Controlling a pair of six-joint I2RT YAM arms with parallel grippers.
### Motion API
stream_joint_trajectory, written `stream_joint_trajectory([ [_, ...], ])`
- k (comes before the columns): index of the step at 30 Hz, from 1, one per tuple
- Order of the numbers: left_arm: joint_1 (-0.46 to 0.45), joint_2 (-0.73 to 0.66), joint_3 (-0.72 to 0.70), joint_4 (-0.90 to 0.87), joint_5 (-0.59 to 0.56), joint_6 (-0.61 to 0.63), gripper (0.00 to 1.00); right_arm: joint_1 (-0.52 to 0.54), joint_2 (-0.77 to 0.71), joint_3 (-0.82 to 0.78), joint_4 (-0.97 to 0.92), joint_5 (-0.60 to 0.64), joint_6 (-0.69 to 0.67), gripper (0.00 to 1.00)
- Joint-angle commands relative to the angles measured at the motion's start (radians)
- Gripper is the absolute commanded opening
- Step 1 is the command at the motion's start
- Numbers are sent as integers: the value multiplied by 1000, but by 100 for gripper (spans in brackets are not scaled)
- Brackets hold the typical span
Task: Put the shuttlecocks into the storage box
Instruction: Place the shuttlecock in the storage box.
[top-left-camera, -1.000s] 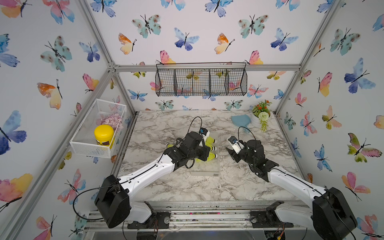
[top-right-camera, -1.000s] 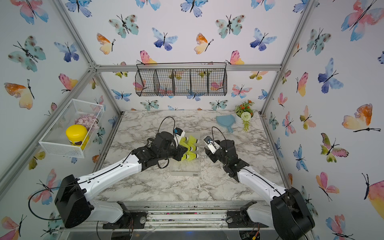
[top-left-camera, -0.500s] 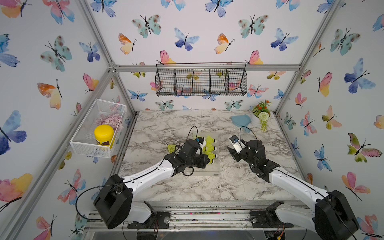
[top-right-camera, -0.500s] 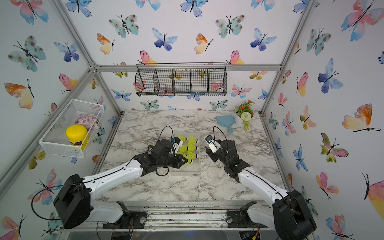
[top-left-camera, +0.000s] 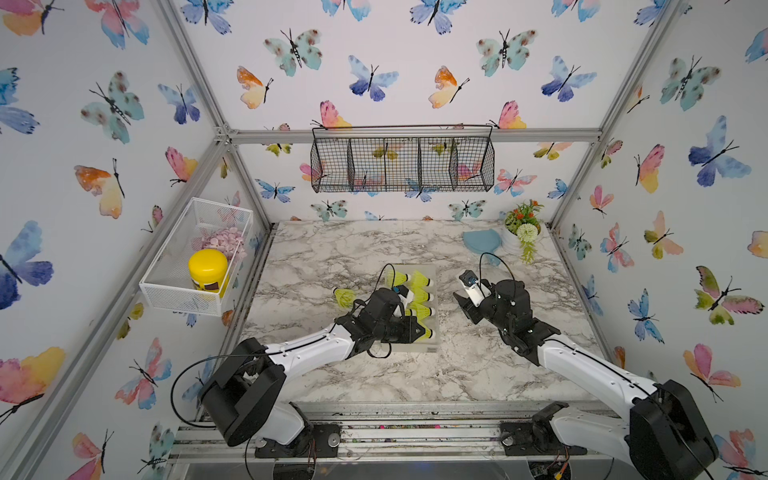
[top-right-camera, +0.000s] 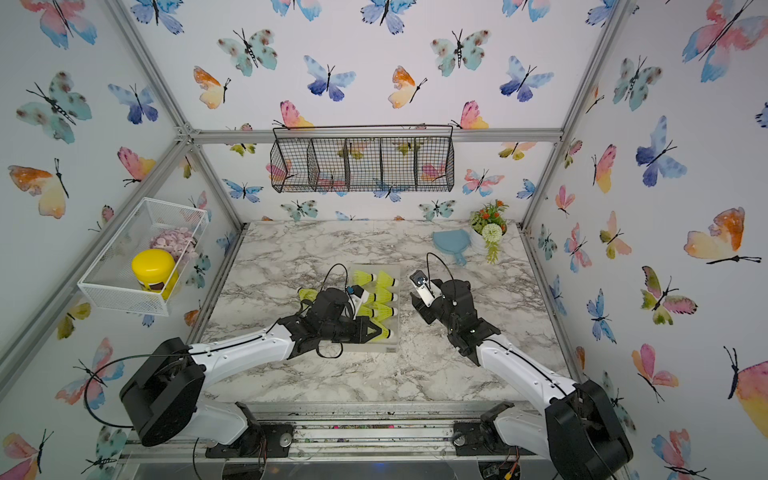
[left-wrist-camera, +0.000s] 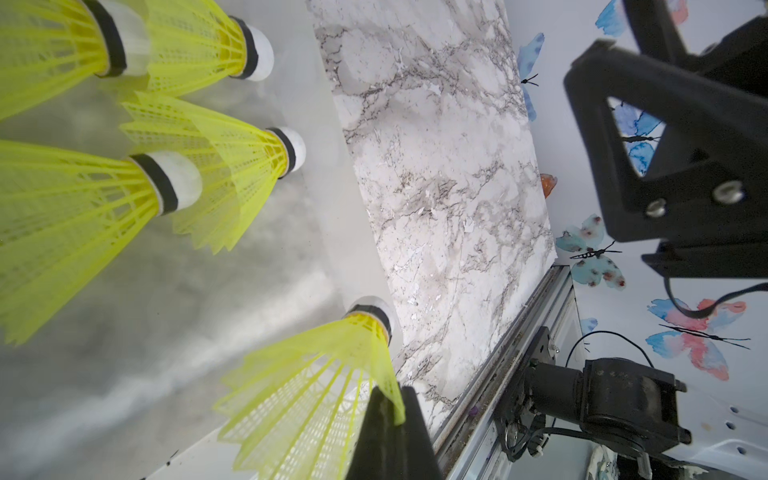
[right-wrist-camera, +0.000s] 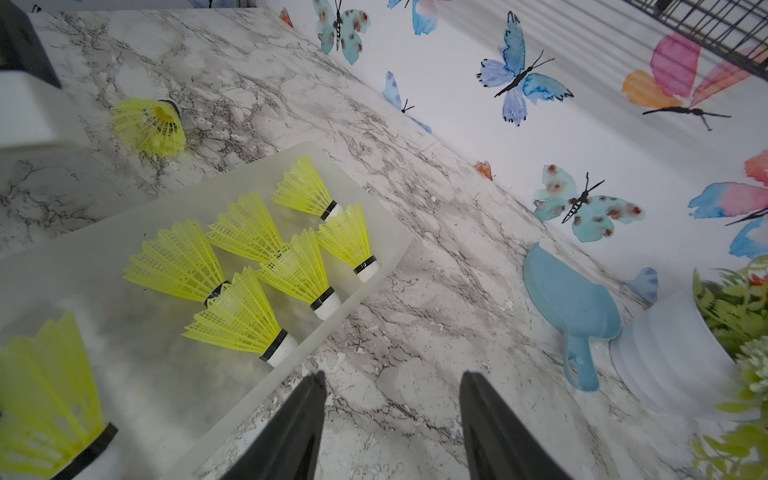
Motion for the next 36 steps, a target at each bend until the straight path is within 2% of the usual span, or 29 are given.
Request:
stream_joint_trajectory([
  [1,1,20,-7,68,28,-32,0,1,-3,-7,-5,2,10,58],
  [26,1,150,-9,159,56,-78,2,1,7,-9,-24,-10,4,58],
  [33,2,176,5,150,44,-69,13,1,5,-11,-25,-11,6,58],
  [36,1,192,10,147,40,-68,14,1,6,-11,-26,-11,5,58],
])
